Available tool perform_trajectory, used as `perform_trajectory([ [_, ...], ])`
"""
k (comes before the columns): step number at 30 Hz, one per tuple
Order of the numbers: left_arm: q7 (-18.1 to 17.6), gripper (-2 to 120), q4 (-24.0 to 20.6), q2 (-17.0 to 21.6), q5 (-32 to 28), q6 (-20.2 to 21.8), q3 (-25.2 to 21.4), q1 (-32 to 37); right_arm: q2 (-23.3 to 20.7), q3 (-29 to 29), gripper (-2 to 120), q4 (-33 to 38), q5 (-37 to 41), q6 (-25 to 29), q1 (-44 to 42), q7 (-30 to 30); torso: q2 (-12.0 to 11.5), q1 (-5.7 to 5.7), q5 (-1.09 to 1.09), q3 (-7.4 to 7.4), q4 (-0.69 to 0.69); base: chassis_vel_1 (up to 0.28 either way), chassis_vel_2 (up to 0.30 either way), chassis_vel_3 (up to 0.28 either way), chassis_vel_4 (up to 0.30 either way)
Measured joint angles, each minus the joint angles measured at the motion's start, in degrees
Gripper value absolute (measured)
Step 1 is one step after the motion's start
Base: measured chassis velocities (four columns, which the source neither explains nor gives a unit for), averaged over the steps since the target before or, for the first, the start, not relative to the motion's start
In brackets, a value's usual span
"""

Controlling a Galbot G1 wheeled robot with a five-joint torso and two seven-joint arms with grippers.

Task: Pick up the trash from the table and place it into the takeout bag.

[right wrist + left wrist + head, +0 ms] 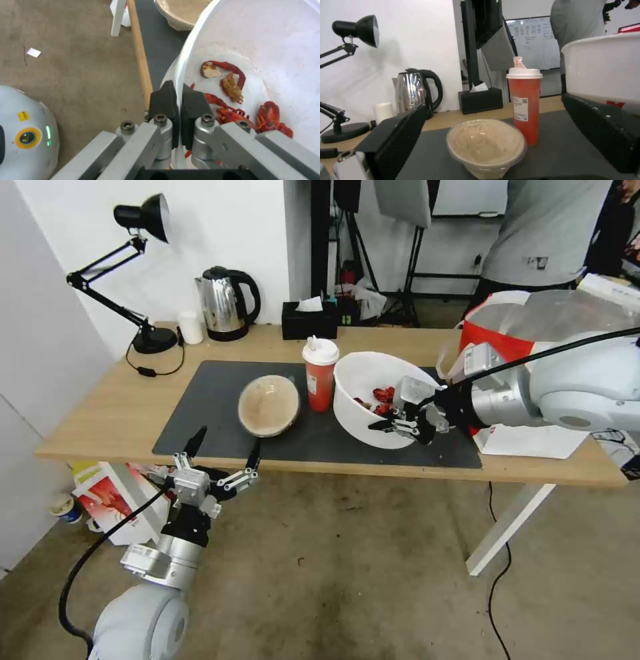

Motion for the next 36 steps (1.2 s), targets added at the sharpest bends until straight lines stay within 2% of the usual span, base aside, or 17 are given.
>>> perform_trajectory([
  [20,0.23,100,0.13,0.25,0.34,-0.85,0.57,-0.13,1.45,-1.15,0,-1.51,1.56,1.96,10.57,-3.01,0.0,0.0,0.0,0.0,0.0,0.0,0.0,0.0,0.0],
  [36,0.38,100,0.51,0.44,0.4,-1.11,1.07,-0.35,0.0,0.5,0,-9.2,2.59,2.76,14.58,-6.37,0.0,0.0,0.0,0.0,0.0,0.0,0.0,0.0,0.0],
])
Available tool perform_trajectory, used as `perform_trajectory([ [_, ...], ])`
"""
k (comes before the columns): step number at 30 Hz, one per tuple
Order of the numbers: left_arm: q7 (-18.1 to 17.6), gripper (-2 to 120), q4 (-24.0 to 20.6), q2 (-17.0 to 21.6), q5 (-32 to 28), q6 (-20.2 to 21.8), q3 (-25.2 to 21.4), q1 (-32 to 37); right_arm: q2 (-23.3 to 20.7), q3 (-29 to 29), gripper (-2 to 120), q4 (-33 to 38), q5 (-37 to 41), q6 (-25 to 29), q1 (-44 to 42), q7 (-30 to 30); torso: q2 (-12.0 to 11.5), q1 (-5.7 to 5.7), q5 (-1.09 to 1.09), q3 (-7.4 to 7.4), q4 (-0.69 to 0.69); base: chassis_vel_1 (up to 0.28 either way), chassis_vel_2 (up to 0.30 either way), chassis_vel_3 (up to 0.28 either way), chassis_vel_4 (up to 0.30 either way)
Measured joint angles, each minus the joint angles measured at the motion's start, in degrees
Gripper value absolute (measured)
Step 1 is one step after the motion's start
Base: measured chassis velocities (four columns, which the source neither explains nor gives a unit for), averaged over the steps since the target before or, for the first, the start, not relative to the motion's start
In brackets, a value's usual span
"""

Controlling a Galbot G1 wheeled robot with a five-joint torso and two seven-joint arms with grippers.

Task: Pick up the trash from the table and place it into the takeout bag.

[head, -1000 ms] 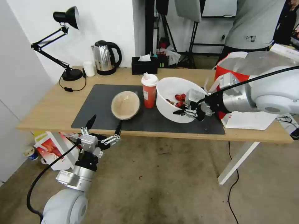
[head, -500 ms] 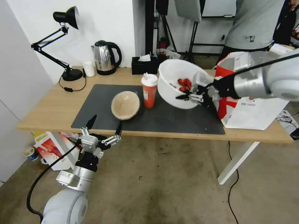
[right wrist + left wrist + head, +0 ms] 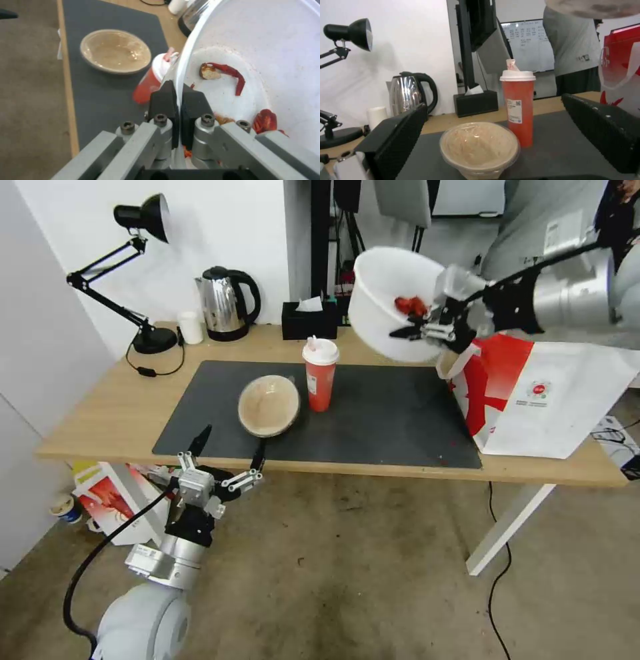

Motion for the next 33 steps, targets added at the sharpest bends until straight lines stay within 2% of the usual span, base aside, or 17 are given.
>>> perform_trajectory([
  [10,0.04,100,-0.17,0.01,-0.03,-0.12,-0.29,0.16,0.17,0.29,0,-3.83,-0.32,0.31,0.01,-1.0,0.0,0.0,-0.01,0.0,0.0,0.0,0.0,0.0,0.0],
  [33,0.1,100,0.03,-0.16,1.01,-0.33,0.07,0.49,11.38,-5.28,0,-13.4,-7.28,1.22,1.71,-1.35,0.0,0.0,0.01,0.0,-0.01,0.0,0.0,0.0,0.0],
])
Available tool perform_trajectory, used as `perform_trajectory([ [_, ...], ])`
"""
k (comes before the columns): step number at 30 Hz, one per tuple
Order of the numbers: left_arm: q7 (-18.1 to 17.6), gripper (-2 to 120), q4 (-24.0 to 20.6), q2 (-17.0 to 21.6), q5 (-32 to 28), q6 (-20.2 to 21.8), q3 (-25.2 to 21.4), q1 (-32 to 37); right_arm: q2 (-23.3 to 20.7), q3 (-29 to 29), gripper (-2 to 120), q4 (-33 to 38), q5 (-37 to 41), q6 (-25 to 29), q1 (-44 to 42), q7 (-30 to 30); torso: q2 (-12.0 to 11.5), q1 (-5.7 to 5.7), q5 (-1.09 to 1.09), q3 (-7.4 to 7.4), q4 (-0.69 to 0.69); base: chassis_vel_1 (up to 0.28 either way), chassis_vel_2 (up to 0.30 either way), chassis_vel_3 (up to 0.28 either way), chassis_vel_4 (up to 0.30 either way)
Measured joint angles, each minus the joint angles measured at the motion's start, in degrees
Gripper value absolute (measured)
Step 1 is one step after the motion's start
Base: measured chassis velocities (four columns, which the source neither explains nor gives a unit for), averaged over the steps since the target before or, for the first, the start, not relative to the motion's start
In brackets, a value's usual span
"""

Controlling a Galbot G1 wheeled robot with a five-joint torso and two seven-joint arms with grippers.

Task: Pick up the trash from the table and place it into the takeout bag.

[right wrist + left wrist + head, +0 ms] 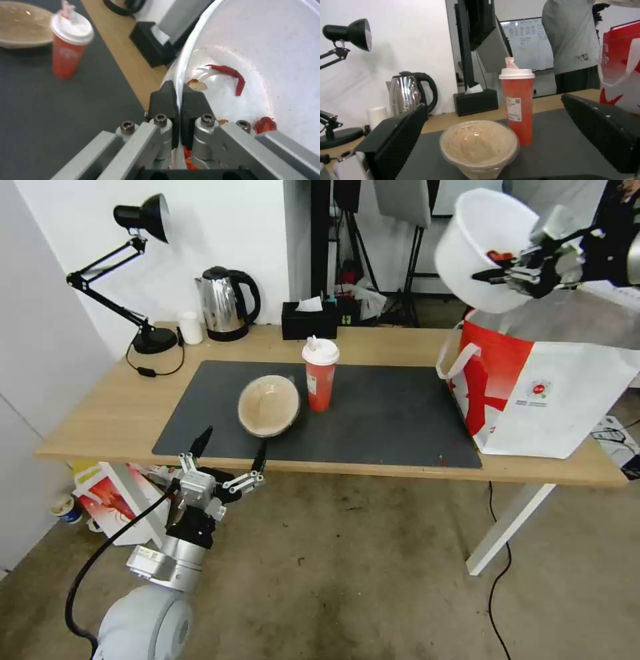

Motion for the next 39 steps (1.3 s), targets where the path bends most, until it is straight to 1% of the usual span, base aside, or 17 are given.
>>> perform_trajectory([
  [5,-0.01,100,-0.03,-0.01,0.23,-0.3,0.03,0.33,1.91,-1.13,0,-3.02,-2.37,0.02,0.37,-1.53,0.0,0.0,0.0,0.0,0.01,0.0,0.0,0.0,0.0],
  [16,-0.02,100,-0.12,-0.14,0.46,-0.85,-0.08,0.77,3.72,-1.52,0,-8.05,-6.21,0.49,-0.91,-3.9,0.0,0.0,-0.01,0.0,0.0,0.0,0.0,0.0,0.0],
  [29,-0.03,100,0.17,-0.13,0.73,-1.01,-0.39,0.65,4.79,-1.35,0,-10.03,-7.94,0.86,-2.67,-4.64,0.0,0.0,-0.01,0.0,0.01,0.0,0.0,0.0,0.0],
  [39,-0.04,100,1.22,-0.13,0.76,-1.01,0.02,-0.21,6.3,-1.38,0,-11.37,-10.34,1.13,-3.26,-5.49,0.0,0.0,-0.01,0.0,0.0,0.0,0.0,0.0,0.0],
])
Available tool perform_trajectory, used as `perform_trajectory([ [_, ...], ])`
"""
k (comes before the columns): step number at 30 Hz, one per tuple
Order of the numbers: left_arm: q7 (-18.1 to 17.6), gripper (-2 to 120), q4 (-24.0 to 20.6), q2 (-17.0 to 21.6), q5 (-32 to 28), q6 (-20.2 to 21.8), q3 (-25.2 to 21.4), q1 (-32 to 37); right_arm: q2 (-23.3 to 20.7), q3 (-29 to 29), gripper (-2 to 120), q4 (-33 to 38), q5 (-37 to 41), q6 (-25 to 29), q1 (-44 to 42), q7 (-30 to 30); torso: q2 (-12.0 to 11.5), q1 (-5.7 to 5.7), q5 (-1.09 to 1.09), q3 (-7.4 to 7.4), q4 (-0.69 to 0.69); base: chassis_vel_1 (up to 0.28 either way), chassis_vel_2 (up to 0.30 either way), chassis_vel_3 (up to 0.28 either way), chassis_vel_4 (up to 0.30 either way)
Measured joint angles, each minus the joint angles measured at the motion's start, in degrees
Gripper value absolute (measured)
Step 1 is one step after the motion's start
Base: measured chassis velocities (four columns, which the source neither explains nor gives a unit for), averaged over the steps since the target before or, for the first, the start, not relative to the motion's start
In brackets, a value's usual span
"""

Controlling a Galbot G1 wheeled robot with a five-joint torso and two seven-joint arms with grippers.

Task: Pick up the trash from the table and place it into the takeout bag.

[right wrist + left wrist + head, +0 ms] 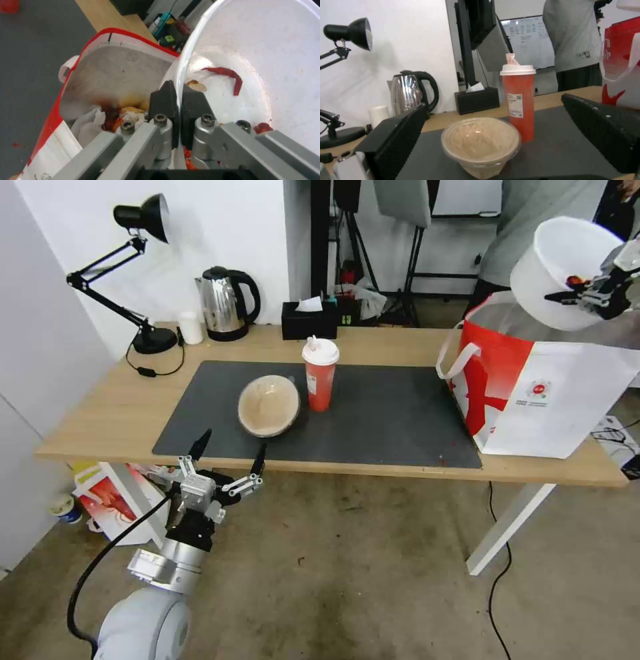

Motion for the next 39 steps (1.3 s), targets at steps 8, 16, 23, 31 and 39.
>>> perform_trajectory([
  [8,-0.02,100,0.4,0.33,-0.12,0.12,-0.09,-0.49,-0.74,0.1,26,-0.23,-0.17,-0.61,-0.02,1.39,0.0,0.0,-0.01,0.0,0.0,0.0,0.0,0.0,0.0],
  [16,-0.03,100,0.94,0.56,-0.25,0.17,-0.08,-1.01,-0.97,0.17,54,-0.13,-0.04,-0.8,-0.16,1.84,0.0,0.0,0.0,0.0,0.0,0.0,0.0,0.0,0.0],
  [23,-0.03,100,1.31,0.76,-0.36,0.21,0.01,-1.49,-1.23,0.26,78,0.14,0.07,-0.84,-0.14,1.86,0.0,0.0,0.0,0.0,0.0,0.0,0.0,0.0,0.0],
  [31,-0.03,100,2.19,0.82,-0.4,0.23,0.01,-2.25,-0.15,0.52,100,4.41,4.18,-0.59,0.47,8.64,0.0,0.0,-0.01,0.0,0.01,0.0,0.0,0.0,0.0],
  [39,-0.04,100,2.64,0.76,-0.56,0.19,0.09,-2.95,8.59,0.97,100,17.66,8.42,0.33,3.64,20.97,0.0,0.0,0.01,0.0,0.0,0.0,0.0,0.0,0.0],
])
